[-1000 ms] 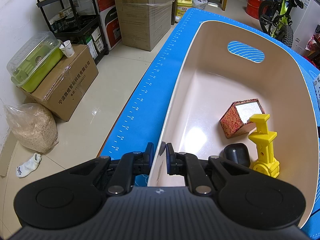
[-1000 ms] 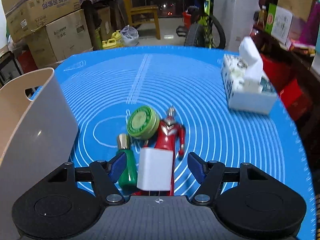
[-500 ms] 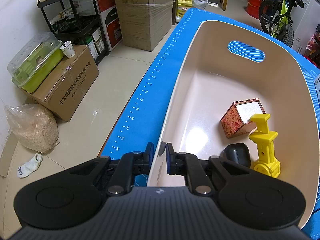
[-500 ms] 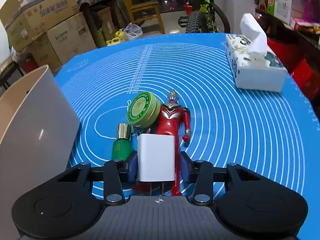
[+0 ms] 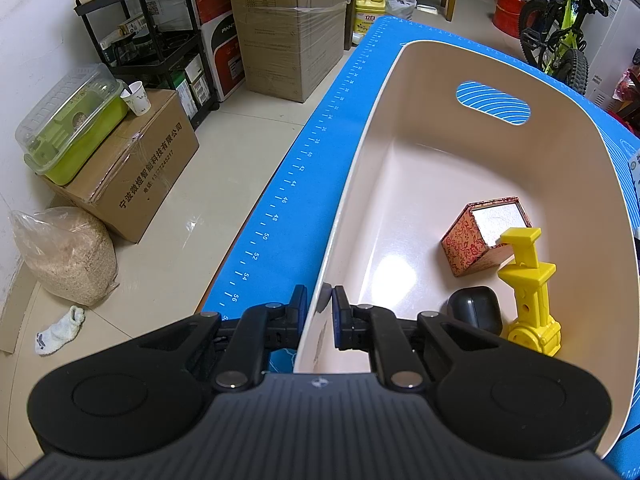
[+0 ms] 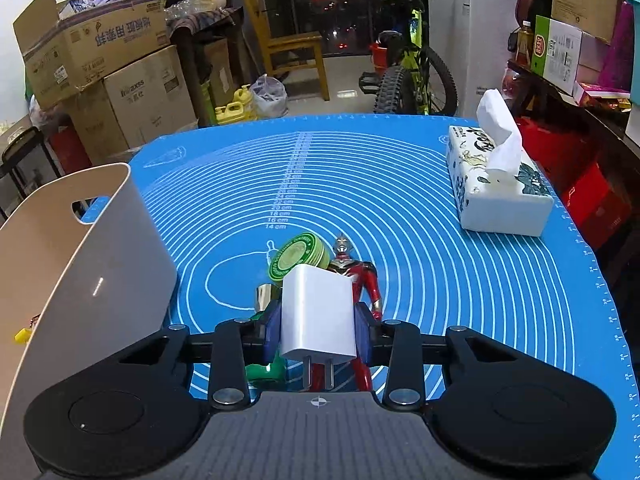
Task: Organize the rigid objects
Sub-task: 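Carry the white charger into the bin and open the right gripper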
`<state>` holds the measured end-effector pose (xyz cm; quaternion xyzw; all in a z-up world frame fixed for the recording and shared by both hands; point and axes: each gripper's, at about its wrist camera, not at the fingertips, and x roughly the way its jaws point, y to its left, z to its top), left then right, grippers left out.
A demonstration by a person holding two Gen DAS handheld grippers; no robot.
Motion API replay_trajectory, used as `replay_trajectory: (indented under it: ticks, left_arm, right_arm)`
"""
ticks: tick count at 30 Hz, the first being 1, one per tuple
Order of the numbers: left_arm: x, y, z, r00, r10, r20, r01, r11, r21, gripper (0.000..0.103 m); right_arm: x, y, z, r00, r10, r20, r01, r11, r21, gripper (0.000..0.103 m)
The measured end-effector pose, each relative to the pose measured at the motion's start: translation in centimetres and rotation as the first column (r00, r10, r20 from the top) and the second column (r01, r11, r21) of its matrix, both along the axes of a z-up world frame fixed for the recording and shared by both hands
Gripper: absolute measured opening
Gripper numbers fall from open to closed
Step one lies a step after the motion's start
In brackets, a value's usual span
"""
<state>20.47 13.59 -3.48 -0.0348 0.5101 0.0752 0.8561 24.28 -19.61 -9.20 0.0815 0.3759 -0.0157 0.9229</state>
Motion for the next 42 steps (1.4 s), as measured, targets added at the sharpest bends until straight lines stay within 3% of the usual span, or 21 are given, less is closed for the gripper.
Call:
replay_trajectory:
  ticks: [9, 18, 28, 35, 42]
  left_arm:
    - [0.0, 0.0, 0.0, 1.0, 0.0, 0.0, 0.0, 1.0, 0.002, 0.015]
    - [0.0, 0.1, 0.1, 1.0, 0.0, 0.0, 0.0, 1.0, 0.002, 0.015]
    - [-0.1, 0.2, 0.2, 1.0, -0.001, 0.0, 0.001, 1.0, 0.003, 0.015]
    - [-0.1, 0.2, 0.2, 1.0, -0.001, 0.0, 0.001, 1.0, 0.003, 0.015]
    - [-0.1, 0.2, 0.2, 1.0, -0.001, -0.001, 0.001, 1.0, 0.003, 0.015]
  right_arm:
    - [-1.6, 2.9, 4.9, 0.988, 0.057, 0.147, -0.061, 0.998, 0.026, 0.045]
    - [-3.3, 10.0, 9.2, 0.933, 0.263, 0.246, -0.271, 0.963, -0.004, 0.045]
    - [-4.0, 17.3, 6.8, 0.864, 0.496, 0.083, -0.492, 0.868, -0.064, 0.045]
    - [-4.3, 19.8, 5.2, 0.84, 0.541, -0.048, -0.543, 0.837, -0.069, 0.045]
    - [-3.7, 20.8, 3.0, 0.824, 0.535, -0.186, -0.554, 0.83, -0.068, 0.045]
